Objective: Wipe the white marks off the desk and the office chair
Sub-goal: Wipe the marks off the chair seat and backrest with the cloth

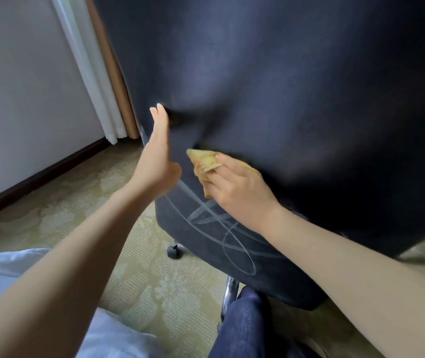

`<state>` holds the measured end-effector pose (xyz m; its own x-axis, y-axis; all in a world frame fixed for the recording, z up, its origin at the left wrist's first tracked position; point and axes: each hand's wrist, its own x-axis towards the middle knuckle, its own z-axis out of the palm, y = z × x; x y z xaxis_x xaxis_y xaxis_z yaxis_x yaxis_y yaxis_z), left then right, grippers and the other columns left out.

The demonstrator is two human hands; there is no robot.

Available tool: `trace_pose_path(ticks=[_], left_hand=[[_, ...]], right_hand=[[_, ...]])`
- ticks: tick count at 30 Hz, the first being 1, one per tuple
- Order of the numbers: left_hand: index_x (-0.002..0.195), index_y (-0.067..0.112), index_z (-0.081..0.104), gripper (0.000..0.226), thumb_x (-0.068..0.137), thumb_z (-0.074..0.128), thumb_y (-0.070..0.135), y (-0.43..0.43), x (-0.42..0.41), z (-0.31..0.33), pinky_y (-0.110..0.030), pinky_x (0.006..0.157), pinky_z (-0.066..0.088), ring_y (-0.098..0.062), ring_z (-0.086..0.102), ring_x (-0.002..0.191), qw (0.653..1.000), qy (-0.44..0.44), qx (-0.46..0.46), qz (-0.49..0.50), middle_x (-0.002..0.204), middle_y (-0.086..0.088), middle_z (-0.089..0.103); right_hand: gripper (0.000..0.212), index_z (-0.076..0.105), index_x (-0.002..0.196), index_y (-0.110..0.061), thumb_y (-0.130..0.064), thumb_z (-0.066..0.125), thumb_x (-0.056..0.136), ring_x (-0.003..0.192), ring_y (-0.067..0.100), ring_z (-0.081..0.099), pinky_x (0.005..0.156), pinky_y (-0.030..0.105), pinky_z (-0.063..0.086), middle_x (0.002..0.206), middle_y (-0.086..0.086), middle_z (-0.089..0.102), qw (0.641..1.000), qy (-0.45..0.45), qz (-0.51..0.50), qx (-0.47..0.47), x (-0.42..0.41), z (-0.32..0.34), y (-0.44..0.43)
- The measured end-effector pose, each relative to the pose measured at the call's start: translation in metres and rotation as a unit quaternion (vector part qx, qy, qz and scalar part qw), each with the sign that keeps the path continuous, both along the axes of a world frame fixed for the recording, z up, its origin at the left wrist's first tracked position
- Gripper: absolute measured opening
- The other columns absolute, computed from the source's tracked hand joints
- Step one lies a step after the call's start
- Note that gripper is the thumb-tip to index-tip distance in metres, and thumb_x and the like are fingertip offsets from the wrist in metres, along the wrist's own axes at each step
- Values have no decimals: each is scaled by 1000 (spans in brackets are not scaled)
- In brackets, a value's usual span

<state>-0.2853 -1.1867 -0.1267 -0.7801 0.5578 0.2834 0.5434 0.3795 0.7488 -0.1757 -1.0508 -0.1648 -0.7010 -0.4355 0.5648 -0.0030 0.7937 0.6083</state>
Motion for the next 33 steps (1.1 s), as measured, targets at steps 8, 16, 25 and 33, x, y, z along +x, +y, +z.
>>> trace_pose_path(ticks=[8, 16, 25, 33], left_hand=[[149, 29, -17, 106, 72, 43, -13, 9, 46, -22, 12, 71, 20, 11, 12, 121, 996, -60, 14, -61, 158, 7, -17], [143, 38, -26, 110, 72, 44, -9, 23, 89, -24, -40, 82, 47, -36, 50, 121, 990, -101, 54, -86, 157, 8, -21], [146, 37, -22, 106, 74, 42, -7, 14, 84, -29, -11, 47, 39, -22, 54, 66, 991, -88, 38, -90, 112, 13, 38], [147, 34, -20, 104, 75, 43, -7, 16, 76, -38, -13, 53, 40, -5, 50, 66, 991, -82, 35, -102, 131, 26, 23]], right_hand=[[53, 62, 124, -15, -31, 75, 75, 130, 16, 46, 111, 30, 32, 136, 0, 53, 953, -232, -102, 168, 99, -39, 38], [62, 69, 105, -8, -2, 9, 93, 111, 22, 60, 108, 39, 34, 117, 5, 66, 952, -262, -63, 148, 162, 32, 62], [38, 69, 107, -16, 1, 37, 95, 104, 22, 64, 107, 38, 37, 116, 3, 66, 981, -81, -29, 174, 117, 128, 47], [39, 68, 115, -23, -3, 45, 91, 100, 15, 65, 101, 33, 44, 118, -3, 66, 996, 37, -39, 75, 67, 89, 30]])
